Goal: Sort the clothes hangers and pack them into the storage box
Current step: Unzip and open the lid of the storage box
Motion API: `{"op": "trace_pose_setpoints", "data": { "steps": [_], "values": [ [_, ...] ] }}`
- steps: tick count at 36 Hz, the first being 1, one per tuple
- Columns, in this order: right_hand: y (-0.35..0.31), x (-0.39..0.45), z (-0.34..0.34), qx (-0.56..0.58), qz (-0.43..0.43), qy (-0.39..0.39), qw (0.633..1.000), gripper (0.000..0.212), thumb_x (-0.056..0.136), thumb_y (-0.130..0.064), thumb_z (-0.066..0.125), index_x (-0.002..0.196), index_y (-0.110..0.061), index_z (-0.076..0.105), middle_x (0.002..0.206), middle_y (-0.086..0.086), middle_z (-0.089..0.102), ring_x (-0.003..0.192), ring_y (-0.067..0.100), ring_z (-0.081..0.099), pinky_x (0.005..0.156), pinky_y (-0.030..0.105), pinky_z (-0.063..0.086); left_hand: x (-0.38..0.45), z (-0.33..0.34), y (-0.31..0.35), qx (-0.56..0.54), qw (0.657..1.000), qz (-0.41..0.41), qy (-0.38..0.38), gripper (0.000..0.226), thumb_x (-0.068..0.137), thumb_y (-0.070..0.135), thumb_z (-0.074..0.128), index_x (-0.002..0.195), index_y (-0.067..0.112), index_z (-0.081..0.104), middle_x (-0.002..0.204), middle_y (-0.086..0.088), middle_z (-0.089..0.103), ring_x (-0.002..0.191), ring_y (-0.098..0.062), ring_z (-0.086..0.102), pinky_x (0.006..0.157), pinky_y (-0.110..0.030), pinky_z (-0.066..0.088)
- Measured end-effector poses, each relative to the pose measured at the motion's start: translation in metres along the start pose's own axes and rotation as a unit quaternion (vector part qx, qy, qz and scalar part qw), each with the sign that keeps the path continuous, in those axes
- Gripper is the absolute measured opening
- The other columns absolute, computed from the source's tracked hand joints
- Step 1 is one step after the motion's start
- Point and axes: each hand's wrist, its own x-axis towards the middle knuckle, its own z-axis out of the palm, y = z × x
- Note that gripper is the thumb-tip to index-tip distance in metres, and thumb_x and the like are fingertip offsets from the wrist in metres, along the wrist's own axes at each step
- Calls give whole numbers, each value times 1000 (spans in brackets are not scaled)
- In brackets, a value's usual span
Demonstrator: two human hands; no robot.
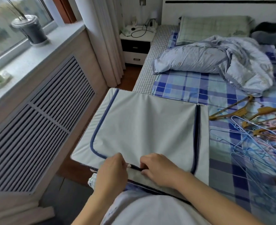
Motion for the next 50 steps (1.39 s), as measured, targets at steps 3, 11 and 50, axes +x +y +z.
{"op": "trace_pose_setpoints", "data": {
  "steps": [3, 11, 50],
  "values": [
    [4, -2, -8, 20, 44, -58, 997, 5, 92, -32, 61, 92, -28, 59, 99, -6, 65, 91, 15, 58, 80, 30, 49, 20, -29, -30, 55, 998, -20, 20, 14, 89, 12, 50, 83, 24, 46, 84, 5, 56, 80, -23, 57, 64, -37, 45],
    [-9, 27, -24, 51, 85, -153, 983, 5, 87, -30, 66, 88, -30, 62, 92, -15, 60, 83, 4, 56, 71, 22, 47, 125, -96, -114, 164, 982, 73, 51, 17, 100, 25, 55, 86, 20, 47, 85, 2, 57, 90, -26, 53, 68, -39, 39],
    [-41, 6, -72, 237, 273, -26, 932, 6, 89, -34, 71, 91, -29, 70, 95, -9, 69, 86, 8, 64, 81, 28, 51, 197, -76, -55, 74, 777, 585, -218, 98, 82, 88, 46, 161, 36, 17, 160, 13, 28, 151, -14, 20, 123, -40, 21]
  ]
}}
